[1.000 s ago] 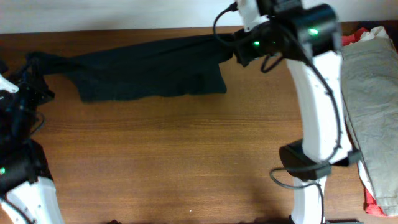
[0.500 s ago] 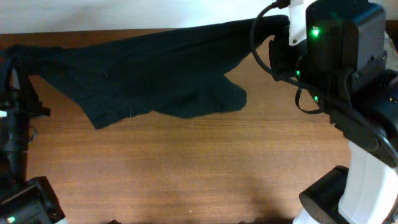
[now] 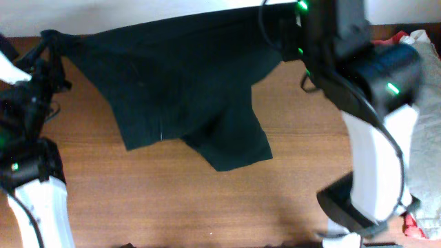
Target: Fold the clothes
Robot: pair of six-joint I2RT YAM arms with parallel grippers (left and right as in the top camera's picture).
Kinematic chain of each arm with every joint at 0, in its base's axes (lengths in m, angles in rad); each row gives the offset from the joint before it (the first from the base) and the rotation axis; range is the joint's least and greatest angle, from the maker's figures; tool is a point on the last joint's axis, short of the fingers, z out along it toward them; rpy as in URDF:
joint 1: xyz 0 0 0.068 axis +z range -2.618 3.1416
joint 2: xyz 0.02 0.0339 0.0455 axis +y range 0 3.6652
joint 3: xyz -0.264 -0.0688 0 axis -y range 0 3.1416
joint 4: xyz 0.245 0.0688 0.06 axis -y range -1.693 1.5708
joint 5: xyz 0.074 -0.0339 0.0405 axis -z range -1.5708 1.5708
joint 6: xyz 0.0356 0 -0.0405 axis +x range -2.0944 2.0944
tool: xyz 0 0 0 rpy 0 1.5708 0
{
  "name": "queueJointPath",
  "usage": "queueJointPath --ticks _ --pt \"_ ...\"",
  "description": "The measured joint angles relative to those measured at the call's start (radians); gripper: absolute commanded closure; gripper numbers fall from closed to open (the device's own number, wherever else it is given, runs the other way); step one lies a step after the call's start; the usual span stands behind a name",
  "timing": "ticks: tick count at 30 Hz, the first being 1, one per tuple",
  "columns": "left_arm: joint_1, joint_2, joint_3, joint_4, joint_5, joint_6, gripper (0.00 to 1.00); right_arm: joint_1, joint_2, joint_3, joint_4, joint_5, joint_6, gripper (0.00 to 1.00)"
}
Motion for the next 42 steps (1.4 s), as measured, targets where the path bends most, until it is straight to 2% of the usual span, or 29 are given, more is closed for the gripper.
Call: queueJointPath --ticks 2,5,8,12,14,17,20,23,26,28,29,32,34,36,40,42 --pt "-0.011 0.134 0.003 0.138 0.028 -0.066 1.0 -0.077 0.094 -0.002 0.183 -0.086 -0.026 0.96" --pt "-0.024 0.238 0.035 0.19 0.058 -0.134 1.0 -0.108 0.114 -0.014 0.381 -0.152 -0.04 0.96" --pt "-0.026 0.247 0.079 0.198 0.059 -0.154 1.0 -0.124 0.114 -0.014 0.478 -0.175 -0.094 0.96" --pt "-0.026 0.247 0.08 0.19 0.051 -0.157 1.0 -0.125 0.114 -0.019 0.483 -0.178 -0.179 0.96" --pt "-0.026 0.255 0.082 0.119 0.032 -0.135 1.0 -0.139 0.103 -0.124 0.399 -0.19 -0.178 0.96" --pt "-0.026 0.314 0.087 -0.029 0.012 -0.081 1.0 -0.154 0.102 -0.404 0.333 -0.238 -0.088 0.96" --pt "-0.023 0.455 0.081 -0.227 -0.014 -0.024 1.0 -0.162 0.105 -0.627 0.286 -0.331 0.012 0.96" --pt "-0.024 0.511 0.08 -0.29 -0.026 0.036 1.0 -0.172 0.105 -0.724 0.294 -0.388 0.046 0.96" --pt "-0.044 0.515 0.079 -0.15 -0.046 0.052 1.0 -0.183 0.105 -0.726 0.451 -0.39 0.034 0.96" --pt "-0.05 0.518 0.116 -0.05 -0.053 -0.003 1.0 -0.187 0.106 -0.66 0.641 -0.391 0.0 0.96" --pt "-0.052 0.523 0.176 -0.043 -0.05 -0.024 1.0 -0.187 0.111 -0.594 0.698 -0.393 -0.009 0.96" --pt "-0.069 0.52 0.46 -0.052 -0.026 -0.055 1.0 -0.184 0.108 -0.239 0.818 -0.402 -0.066 0.96" --pt "-0.071 0.518 0.69 -0.106 -0.05 -0.044 1.0 -0.184 0.102 -0.114 0.818 -0.391 -0.109 0.96" --pt "-0.065 0.489 0.778 -0.166 -0.089 -0.014 1.0 -0.184 0.095 -0.107 0.773 -0.378 -0.14 0.96" --pt "-0.065 0.555 0.79 -0.385 -0.114 0.029 1.0 -0.184 0.101 -0.2 0.58 -0.423 -0.161 0.96" --pt "-0.07 0.721 0.791 -0.498 -0.113 0.04 1.0 -0.185 0.15 -0.306 0.472 -0.487 -0.159 0.96"
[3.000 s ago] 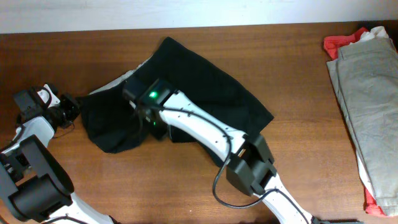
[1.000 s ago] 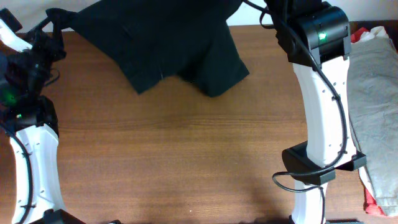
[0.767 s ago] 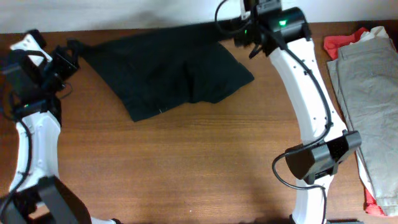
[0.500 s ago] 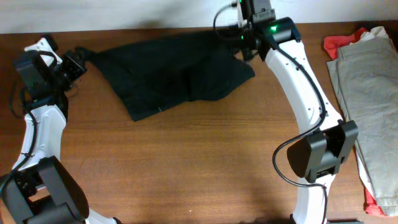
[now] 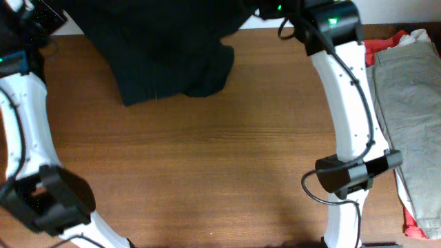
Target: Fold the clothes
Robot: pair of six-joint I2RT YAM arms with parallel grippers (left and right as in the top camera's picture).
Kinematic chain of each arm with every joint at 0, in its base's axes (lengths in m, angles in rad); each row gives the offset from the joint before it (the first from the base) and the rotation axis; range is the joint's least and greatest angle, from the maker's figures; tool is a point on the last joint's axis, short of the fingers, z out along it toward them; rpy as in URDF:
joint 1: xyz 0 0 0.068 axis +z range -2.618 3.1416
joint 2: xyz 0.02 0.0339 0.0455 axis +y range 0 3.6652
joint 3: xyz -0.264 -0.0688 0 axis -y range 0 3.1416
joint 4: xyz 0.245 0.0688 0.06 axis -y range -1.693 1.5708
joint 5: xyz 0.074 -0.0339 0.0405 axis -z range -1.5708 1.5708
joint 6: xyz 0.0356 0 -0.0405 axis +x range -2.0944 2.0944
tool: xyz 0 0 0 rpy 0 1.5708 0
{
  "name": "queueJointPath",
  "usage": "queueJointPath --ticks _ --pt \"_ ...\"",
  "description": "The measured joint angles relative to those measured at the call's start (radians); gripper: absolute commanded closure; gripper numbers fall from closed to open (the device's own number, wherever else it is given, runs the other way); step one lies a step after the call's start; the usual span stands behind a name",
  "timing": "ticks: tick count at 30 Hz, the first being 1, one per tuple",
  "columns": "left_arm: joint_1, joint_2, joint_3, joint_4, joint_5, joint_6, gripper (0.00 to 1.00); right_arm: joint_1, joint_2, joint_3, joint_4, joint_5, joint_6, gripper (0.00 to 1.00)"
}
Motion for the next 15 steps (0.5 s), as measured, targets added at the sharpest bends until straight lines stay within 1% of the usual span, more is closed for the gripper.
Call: queueJointPath --ticks 3,4,7,8,9,12,13,15 --pt "-0.003 0.199 -0.007 -0.047 0.038 0.007 1.0 -0.015 0.084 -0.173 -0.045 -0.094 0.003 0.96" --pt "-0.004 0.234 -0.013 -0.063 0.052 0.006 1.0 -0.023 0.104 -0.201 -0.054 -0.121 0.003 0.96" --pt "-0.031 0.242 -0.012 -0.241 0.06 0.023 1.0 -0.038 0.105 -0.218 -0.21 -0.202 0.025 0.96" --pt "-0.047 0.243 -0.012 -0.299 0.06 0.053 1.0 -0.038 0.105 -0.218 -0.213 -0.208 0.025 0.96" --pt "-0.056 0.242 -0.011 -0.319 0.06 0.064 1.0 -0.038 0.105 -0.218 -0.246 -0.211 0.026 0.96" --pt "-0.099 0.234 -0.011 -0.477 0.071 0.109 1.0 -0.038 0.105 -0.218 -0.357 -0.207 0.025 0.96" --pt "-0.112 0.224 -0.011 -0.519 0.072 0.131 1.0 -0.037 0.103 -0.217 -0.402 -0.179 0.025 0.96" --pt "-0.154 0.148 -0.011 -0.682 0.053 0.184 1.0 -0.026 0.084 -0.218 -0.491 -0.133 0.026 0.96"
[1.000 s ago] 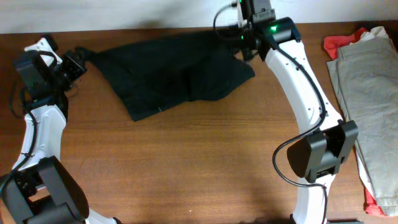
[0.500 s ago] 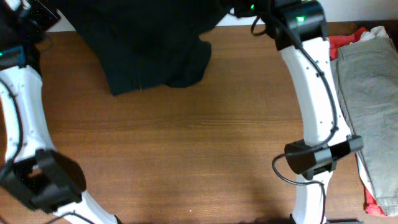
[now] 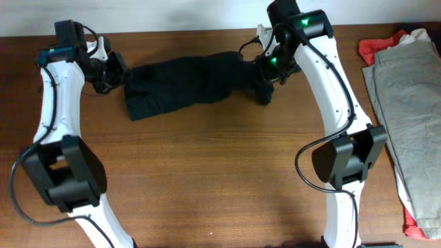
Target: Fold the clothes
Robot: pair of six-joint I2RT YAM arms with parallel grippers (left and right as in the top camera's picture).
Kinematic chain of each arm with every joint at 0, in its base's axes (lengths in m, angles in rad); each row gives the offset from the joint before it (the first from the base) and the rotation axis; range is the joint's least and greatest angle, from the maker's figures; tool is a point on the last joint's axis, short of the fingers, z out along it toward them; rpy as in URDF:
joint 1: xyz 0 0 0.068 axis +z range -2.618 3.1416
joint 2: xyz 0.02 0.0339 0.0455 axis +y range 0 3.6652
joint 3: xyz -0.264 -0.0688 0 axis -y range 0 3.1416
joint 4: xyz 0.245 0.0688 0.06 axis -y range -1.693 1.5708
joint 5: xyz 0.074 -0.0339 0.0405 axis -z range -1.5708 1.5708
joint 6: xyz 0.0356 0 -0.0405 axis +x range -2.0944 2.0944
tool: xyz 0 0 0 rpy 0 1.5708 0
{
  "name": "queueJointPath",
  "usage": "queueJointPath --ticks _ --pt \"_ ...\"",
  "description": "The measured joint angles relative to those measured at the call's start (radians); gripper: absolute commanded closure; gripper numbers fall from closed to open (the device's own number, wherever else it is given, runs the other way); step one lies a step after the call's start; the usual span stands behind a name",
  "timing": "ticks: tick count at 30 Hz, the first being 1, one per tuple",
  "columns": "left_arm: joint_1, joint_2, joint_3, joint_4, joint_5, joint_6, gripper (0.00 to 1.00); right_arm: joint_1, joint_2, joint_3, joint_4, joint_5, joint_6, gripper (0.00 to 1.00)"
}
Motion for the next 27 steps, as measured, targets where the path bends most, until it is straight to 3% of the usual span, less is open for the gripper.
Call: queueJointPath --ticks 2,6,9,14,17,20,23,27 --pt "-0.027 -0.071 0.001 -0.111 -0.037 0.023 1.0 0.019 -0.03 0.0 -0.105 0.018 0.014 0.96" --pt "-0.101 -0.211 0.0 -0.269 -0.119 0.071 1.0 0.104 -0.065 0.0 -0.15 0.138 0.076 0.96" --pt "-0.172 -0.248 0.0 -0.407 -0.148 0.074 1.0 0.105 -0.104 -0.001 -0.209 0.102 0.123 0.96" --pt "-0.234 -0.251 -0.134 -0.36 -0.229 0.073 1.0 0.105 -0.119 -0.067 -0.209 0.104 0.147 0.96" --pt "-0.234 -0.339 -0.302 -0.214 -0.235 0.069 0.99 0.105 -0.284 -0.32 -0.119 0.145 0.161 0.96" --pt "-0.235 -0.526 -0.564 -0.079 -0.24 0.061 1.0 0.105 -0.569 -0.884 0.151 0.148 0.224 0.96" --pt "-0.235 -0.562 -0.878 0.084 -0.237 0.014 0.99 0.105 -0.584 -1.2 0.279 0.13 0.268 0.96" --pt "-0.235 -0.558 -1.114 0.193 -0.225 -0.044 0.99 0.105 -0.586 -1.319 0.354 0.111 0.334 0.96"
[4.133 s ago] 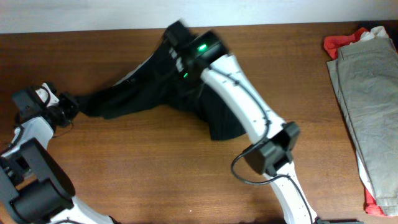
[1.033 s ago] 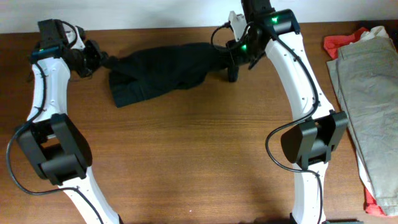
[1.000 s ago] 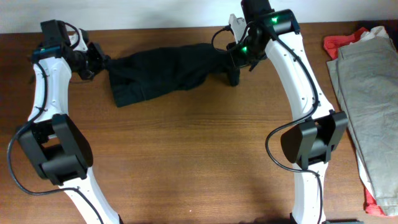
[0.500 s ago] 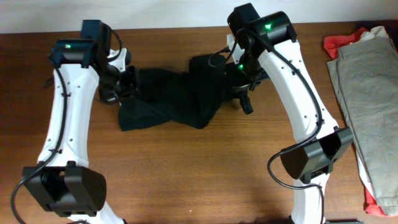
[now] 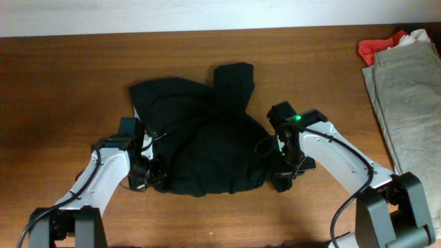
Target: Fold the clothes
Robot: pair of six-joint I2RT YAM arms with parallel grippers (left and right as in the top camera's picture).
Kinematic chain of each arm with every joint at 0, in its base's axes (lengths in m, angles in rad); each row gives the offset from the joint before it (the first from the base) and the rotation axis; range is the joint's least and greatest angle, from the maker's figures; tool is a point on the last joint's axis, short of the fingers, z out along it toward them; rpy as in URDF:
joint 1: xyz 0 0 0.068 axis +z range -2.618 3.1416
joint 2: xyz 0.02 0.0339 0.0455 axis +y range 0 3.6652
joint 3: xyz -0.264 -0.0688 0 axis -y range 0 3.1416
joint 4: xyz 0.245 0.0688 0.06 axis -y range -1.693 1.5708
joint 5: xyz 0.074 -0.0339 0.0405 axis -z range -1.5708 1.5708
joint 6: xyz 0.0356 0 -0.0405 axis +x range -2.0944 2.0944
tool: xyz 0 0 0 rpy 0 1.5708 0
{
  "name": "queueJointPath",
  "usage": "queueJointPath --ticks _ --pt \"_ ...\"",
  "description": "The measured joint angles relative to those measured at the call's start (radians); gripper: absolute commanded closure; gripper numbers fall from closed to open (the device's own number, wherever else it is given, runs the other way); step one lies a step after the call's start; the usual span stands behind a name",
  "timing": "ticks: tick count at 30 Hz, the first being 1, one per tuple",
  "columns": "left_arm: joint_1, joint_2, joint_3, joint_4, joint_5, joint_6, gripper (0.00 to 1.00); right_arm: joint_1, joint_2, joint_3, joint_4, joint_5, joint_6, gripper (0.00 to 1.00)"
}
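Note:
A black garment (image 5: 203, 138) lies spread in a rumpled heap on the middle of the wooden table (image 5: 62, 89). One flap of it points toward the far side. My left gripper (image 5: 153, 178) sits at the garment's near left corner. My right gripper (image 5: 277, 173) is at its near right corner. Each looks shut on the cloth's edge, though the dark fingers merge with the black fabric.
A grey-beige garment (image 5: 406, 117) lies flat along the right edge of the table. Red cloth (image 5: 377, 47) and a bit of white cloth (image 5: 419, 38) lie at its far end. The table's far edge meets a white wall.
Both grippers were at the far side with the garment bunched in a narrow band between them. Now they are on the near side, and the garment lies wider across the middle.
At first both grippers held the black garment stretched out high and close to the camera. Then it hung over the far edge of the table. Then it lay bunched along the far side, and now it lies spread in the middle.

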Motion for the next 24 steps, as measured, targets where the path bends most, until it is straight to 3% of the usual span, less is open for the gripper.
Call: queueJointPath --ticks 2,3,4,5,6,7,10,15,16,18,19,20,22,24 --pt "0.0 0.0 -0.078 0.027 0.003 -0.016 1.0 0.0 -0.007 -0.114 0.081 -0.03 0.026 0.96" --pt "0.0 -0.002 -0.103 0.066 0.014 -0.027 1.0 0.0 -0.007 -0.156 0.106 -0.043 0.033 0.83" --pt "0.0 -0.006 -0.109 0.08 0.019 -0.042 0.94 0.0 -0.007 -0.185 0.117 -0.056 0.037 0.3" --pt "0.0 -0.009 -0.112 0.092 0.023 -0.054 0.74 0.0 -0.007 -0.195 0.118 -0.061 0.039 0.26" --pt "0.0 -0.01 -0.114 0.103 0.024 -0.066 0.46 0.0 -0.007 -0.197 0.125 -0.065 0.041 0.19" --pt "0.0 -0.011 -0.114 0.13 0.039 -0.076 0.35 0.0 -0.007 -0.2 0.145 -0.066 0.029 0.1" --pt "-0.005 -0.021 -0.111 0.212 0.048 -0.098 0.3 0.0 -0.007 -0.175 0.171 -0.065 0.009 0.07" --pt "-0.005 -0.014 0.027 0.15 0.063 -0.125 0.29 0.0 -0.021 0.17 -0.039 0.015 0.003 0.02" --pt "-0.005 -0.015 0.087 0.155 0.073 -0.128 0.29 0.0 -0.026 0.256 -0.027 0.031 -0.003 0.09" --pt "-0.005 -0.014 0.153 0.182 0.041 -0.131 0.29 -0.007 -0.029 0.333 0.123 0.045 -0.069 0.38" --pt "-0.005 -0.014 0.203 0.243 -0.021 -0.132 0.29 -0.022 -0.027 0.364 0.18 0.048 -0.103 0.19" --pt "0.002 -0.017 0.226 0.304 -0.061 -0.135 0.29 -0.06 -0.019 0.38 0.198 0.039 -0.116 0.09" --pt "0.026 -0.017 0.235 0.402 -0.088 -0.135 0.29 -0.165 0.09 0.439 0.17 -0.011 -0.182 0.12" --pt "0.072 -0.016 0.236 0.439 -0.109 -0.136 0.29 -0.231 0.233 0.523 0.095 -0.028 -0.236 0.09"
